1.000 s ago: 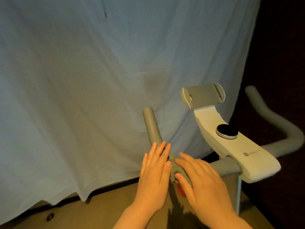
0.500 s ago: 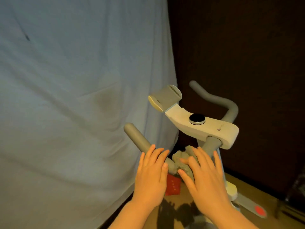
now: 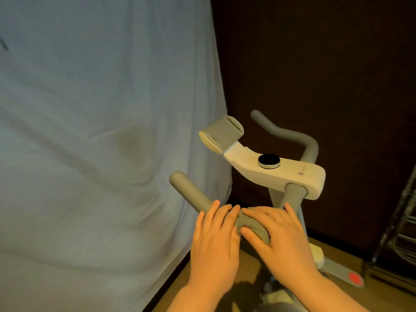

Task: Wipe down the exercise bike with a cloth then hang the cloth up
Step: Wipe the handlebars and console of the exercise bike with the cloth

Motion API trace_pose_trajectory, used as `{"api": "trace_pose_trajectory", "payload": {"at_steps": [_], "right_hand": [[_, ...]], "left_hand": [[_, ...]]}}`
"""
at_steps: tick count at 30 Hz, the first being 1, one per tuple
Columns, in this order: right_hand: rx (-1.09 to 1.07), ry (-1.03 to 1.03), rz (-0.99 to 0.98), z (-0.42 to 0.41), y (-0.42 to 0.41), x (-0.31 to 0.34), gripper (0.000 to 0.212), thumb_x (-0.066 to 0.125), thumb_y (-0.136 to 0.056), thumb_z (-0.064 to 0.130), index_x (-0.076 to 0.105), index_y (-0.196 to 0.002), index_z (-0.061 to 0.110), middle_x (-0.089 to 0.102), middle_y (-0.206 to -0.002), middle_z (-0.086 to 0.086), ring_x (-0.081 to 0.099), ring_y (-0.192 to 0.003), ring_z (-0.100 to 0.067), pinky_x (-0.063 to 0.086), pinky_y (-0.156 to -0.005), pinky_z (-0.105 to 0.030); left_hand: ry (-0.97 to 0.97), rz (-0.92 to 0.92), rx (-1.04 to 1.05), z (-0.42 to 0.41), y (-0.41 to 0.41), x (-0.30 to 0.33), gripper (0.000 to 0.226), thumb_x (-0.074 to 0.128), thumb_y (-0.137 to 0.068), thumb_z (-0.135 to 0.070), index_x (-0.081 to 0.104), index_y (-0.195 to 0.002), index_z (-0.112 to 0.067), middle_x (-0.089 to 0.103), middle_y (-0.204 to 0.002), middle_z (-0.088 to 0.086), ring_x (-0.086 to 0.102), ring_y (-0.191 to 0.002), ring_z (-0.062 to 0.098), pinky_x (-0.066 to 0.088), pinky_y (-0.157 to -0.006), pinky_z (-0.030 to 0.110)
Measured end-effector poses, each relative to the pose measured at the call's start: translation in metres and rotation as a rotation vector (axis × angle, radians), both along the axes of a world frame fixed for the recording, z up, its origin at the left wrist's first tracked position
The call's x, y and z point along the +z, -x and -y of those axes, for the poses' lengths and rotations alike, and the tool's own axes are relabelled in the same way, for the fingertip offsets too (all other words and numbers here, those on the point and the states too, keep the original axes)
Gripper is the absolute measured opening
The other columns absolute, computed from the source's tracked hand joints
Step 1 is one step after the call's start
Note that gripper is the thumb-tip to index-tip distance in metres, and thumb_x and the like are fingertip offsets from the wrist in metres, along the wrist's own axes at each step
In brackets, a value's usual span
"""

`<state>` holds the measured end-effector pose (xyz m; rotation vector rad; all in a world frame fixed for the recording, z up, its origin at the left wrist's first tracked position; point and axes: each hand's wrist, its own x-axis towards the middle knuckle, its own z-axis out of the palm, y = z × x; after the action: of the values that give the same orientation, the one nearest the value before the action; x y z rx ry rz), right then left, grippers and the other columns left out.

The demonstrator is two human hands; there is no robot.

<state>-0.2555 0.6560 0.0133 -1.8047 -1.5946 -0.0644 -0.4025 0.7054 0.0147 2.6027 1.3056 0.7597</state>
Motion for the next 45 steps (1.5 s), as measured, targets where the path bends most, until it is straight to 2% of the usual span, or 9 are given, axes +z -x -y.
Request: {"api": "trace_pose_trajectory", "payload": {"at_steps": [7, 9, 14, 19, 24, 30, 35, 39, 45], "right_hand": [[-0.028, 0.119, 0.072, -0.008, 0.008, 0.015, 0.055, 0.027, -0.086, 0.067, 0.06, -0.122, 0.042, 0.063, -0.113, 0.022, 0.059, -0.105, -0.003, 0.034, -0.106, -0.029], [-0.109, 0.107, 0.183, -0.009, 0.015, 0.017, 0.051, 0.028, -0.09, 0.061, 0.064, -0.116, 0.035, 0.068, -0.101, 0.013, 0.064, -0.087, -0.011, 0.05, -0.086, -0.033], [-0.219, 0.152, 0.352, -0.042, 0.05, 0.013, 0.036, 0.046, -0.094, 0.05, 0.066, -0.09, 0.02, 0.06, -0.074, -0.002, 0.057, -0.058, -0.023, 0.048, -0.051, -0.039], [-0.309, 0.009, 0.277, -0.022, 0.039, 0.001, 0.051, 0.026, -0.094, 0.059, 0.07, -0.111, 0.039, 0.07, -0.106, 0.008, 0.069, -0.091, -0.012, 0.04, -0.094, -0.046], [-0.365, 0.018, 0.205, -0.053, 0.064, 0.009, 0.049, 0.032, -0.093, 0.055, 0.072, -0.109, 0.034, 0.07, -0.088, 0.008, 0.066, -0.061, -0.013, 0.053, -0.05, -0.032], [-0.474, 0.047, 0.181, -0.031, 0.072, 0.007, 0.048, 0.032, -0.091, 0.062, 0.066, -0.119, 0.042, 0.067, -0.117, 0.012, 0.067, -0.094, -0.006, 0.054, -0.079, -0.028], [-0.529, -0.049, 0.099, -0.08, 0.12, 0.024, 0.043, 0.034, -0.092, 0.052, 0.066, -0.115, 0.035, 0.064, -0.109, 0.013, 0.064, -0.088, -0.009, 0.056, -0.07, -0.027], [-0.445, -0.059, 0.064, -0.086, 0.134, 0.019, 0.044, 0.031, -0.094, 0.048, 0.053, -0.131, 0.037, 0.049, -0.127, 0.018, 0.045, -0.115, -0.002, 0.043, -0.091, -0.02], [-0.641, -0.182, -0.141, -0.104, 0.154, 0.02, 0.038, 0.034, -0.1, 0.045, 0.051, -0.134, 0.04, 0.048, -0.138, 0.013, 0.048, -0.121, -0.008, 0.046, -0.098, -0.03]], "left_hand": [[-0.298, -0.275, -0.212, -0.06, 0.039, 0.038, 0.036, 0.035, -0.097, -0.036, 0.067, -0.112, -0.03, 0.065, -0.115, -0.016, 0.054, -0.123, 0.006, 0.014, -0.116, 0.041], [-0.36, -0.327, -0.214, -0.078, 0.04, 0.046, 0.036, 0.035, -0.096, -0.036, 0.07, -0.099, -0.028, 0.067, -0.104, -0.014, 0.058, -0.117, 0.01, 0.015, -0.116, 0.042], [-0.417, -0.249, -0.295, -0.095, 0.045, 0.037, 0.033, 0.038, -0.097, -0.033, 0.071, -0.097, -0.027, 0.066, -0.101, -0.015, 0.056, -0.114, 0.007, 0.012, -0.119, 0.038], [-0.371, -0.158, -0.312, -0.096, 0.051, 0.024, 0.034, 0.038, -0.098, -0.033, 0.068, -0.114, -0.028, 0.062, -0.119, -0.015, 0.045, -0.129, 0.007, 0.017, -0.118, 0.039], [-0.375, -0.156, -0.412, -0.106, 0.055, 0.024, 0.037, 0.036, -0.098, -0.035, 0.066, -0.118, -0.029, 0.061, -0.126, -0.013, 0.042, -0.132, 0.007, 0.017, -0.116, 0.042], [-0.344, -0.072, -0.46, -0.144, 0.083, 0.043, 0.039, 0.035, -0.096, -0.043, 0.064, -0.121, -0.037, 0.054, -0.138, -0.009, 0.035, -0.138, 0.01, 0.005, -0.119, 0.04], [-0.219, 0.079, -0.634, -0.159, 0.092, 0.038, 0.041, 0.036, -0.098, -0.034, 0.049, -0.137, -0.032, 0.046, -0.144, -0.016, 0.031, -0.14, 0.004, 0.042, -0.108, 0.038], [-0.081, 0.236, -0.659, -0.166, 0.1, 0.04, 0.037, 0.043, -0.101, -0.036, 0.044, -0.138, -0.042, 0.03, -0.144, -0.038, 0.025, -0.137, -0.013, 0.019, -0.106, 0.001], [0.062, 0.28, -0.666, -0.165, 0.101, 0.045, 0.044, 0.042, -0.098, -0.024, 0.042, -0.139, -0.04, 0.033, -0.143, -0.033, 0.018, -0.134, -0.021, 0.016, -0.1, -0.006]]}}
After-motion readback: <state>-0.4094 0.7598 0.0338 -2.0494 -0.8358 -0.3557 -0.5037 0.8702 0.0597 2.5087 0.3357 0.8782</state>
